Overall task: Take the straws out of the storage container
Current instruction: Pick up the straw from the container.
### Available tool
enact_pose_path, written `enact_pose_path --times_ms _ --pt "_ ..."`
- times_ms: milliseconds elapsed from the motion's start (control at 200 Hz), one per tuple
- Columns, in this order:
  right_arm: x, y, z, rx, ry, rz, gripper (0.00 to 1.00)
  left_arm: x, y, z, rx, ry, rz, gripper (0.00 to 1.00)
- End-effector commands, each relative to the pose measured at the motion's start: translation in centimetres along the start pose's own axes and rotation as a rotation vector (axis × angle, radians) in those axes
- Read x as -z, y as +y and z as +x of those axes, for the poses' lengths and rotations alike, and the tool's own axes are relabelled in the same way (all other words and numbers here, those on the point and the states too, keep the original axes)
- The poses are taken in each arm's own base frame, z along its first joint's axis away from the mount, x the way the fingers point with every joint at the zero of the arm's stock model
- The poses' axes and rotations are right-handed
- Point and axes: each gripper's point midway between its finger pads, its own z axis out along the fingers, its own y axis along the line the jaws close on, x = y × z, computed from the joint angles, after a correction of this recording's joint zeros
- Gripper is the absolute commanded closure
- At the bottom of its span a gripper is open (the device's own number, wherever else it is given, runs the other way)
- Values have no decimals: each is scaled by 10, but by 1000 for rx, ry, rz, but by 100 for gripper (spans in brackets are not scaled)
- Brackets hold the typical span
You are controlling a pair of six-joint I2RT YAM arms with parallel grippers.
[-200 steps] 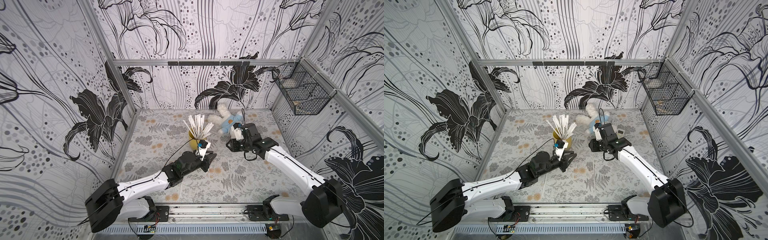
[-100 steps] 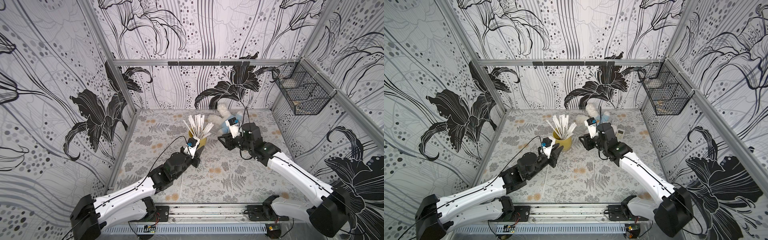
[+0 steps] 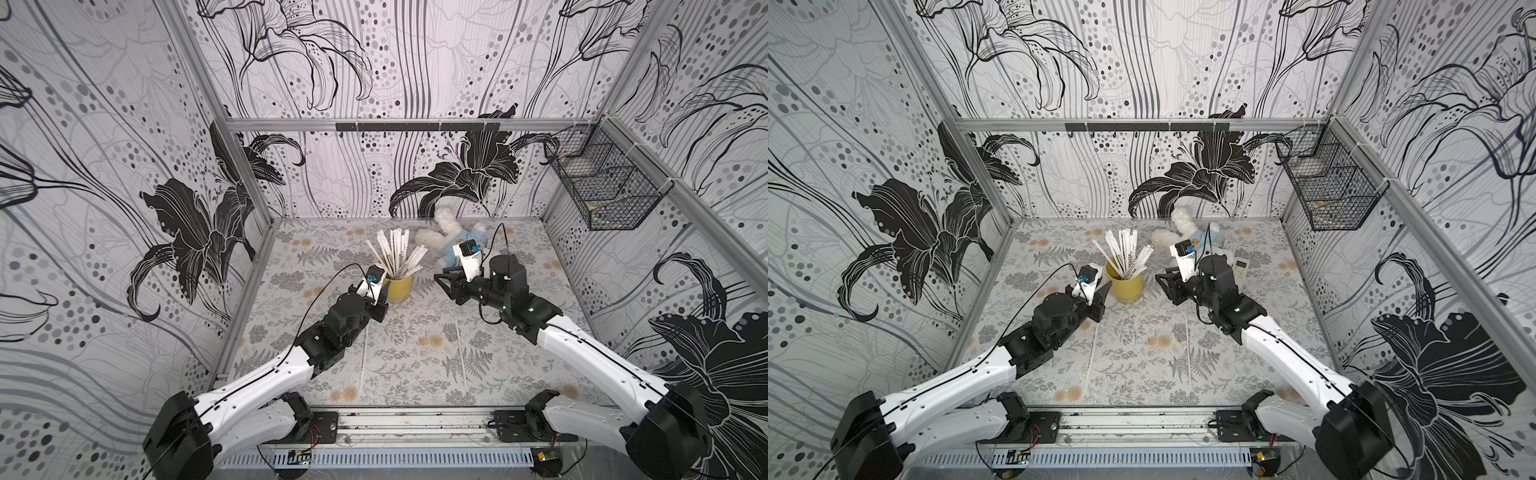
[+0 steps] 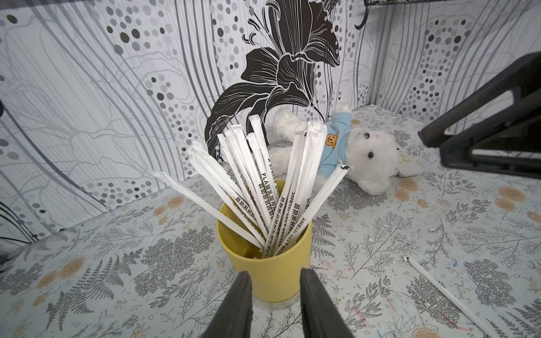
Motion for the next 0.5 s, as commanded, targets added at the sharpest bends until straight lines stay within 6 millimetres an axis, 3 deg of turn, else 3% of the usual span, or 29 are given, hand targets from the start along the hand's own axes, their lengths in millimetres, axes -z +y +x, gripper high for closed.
enact_pose_path --times_ms 0,215,496 --pt "7 11 -14 34 -62 -36 56 -16 -14 -21 -69 -49 73 66" --pt "12 15 -20 51 -94 -52 57 -46 -18 -20 -139 -43 108 66" --pt "2 12 -17 40 -72 -48 57 -77 -21 -15 -206 -31 144 68"
